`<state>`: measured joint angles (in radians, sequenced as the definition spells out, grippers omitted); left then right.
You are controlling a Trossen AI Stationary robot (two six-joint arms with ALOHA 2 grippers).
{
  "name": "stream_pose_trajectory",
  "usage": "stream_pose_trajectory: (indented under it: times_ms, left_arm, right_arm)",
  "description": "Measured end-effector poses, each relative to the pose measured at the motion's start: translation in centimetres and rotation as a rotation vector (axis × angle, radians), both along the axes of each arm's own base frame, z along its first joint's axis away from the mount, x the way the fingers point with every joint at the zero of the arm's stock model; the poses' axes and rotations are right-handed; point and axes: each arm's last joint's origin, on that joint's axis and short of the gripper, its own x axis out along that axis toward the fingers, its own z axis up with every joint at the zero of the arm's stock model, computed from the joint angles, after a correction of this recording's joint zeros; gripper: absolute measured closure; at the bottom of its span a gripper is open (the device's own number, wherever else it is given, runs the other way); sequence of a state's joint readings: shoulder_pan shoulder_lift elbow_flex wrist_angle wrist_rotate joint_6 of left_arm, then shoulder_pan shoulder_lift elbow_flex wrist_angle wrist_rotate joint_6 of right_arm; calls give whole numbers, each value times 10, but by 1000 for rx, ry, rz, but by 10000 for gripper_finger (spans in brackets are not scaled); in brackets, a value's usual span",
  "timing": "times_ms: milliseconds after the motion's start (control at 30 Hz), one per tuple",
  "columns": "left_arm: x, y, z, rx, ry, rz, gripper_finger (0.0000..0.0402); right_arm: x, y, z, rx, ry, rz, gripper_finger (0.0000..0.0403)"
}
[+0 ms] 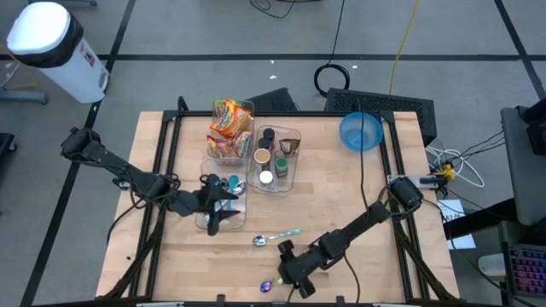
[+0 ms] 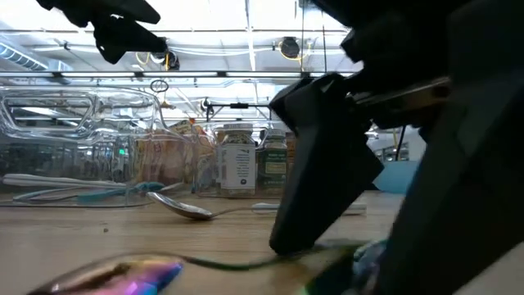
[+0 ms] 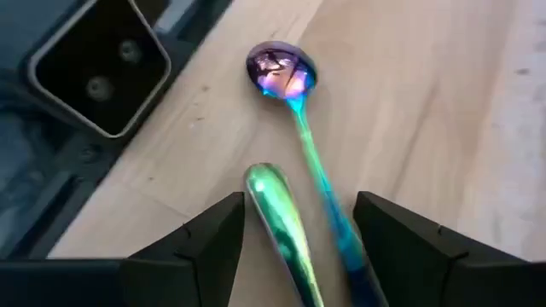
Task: Pick & Place Food Item
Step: Put the top purple spoon into the bottom transparent bin
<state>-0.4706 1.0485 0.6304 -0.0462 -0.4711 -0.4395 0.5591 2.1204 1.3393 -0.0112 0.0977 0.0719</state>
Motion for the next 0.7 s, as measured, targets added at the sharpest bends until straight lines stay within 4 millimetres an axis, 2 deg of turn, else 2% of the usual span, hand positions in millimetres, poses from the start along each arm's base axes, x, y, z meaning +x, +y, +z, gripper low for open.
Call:
stream_pose_trajectory:
  times_ms: [133,367,533,700]
  left_arm:
    - [0,0,0,-43,1,19,167]
    - [0,0,0,-43,0,19,167]
    - [0,0,0,-34,1,15,167]
    - [0,0,0,-32,0,14,167]
  right_arm:
    - [1,-5,-1,-96,-27,-80,192]
    - [3,-19,14,-243,-132,-231,206]
    - [11,-24,32,-128,-187,-225,209]
    - [16,-21,35,-16,-205,-162,207]
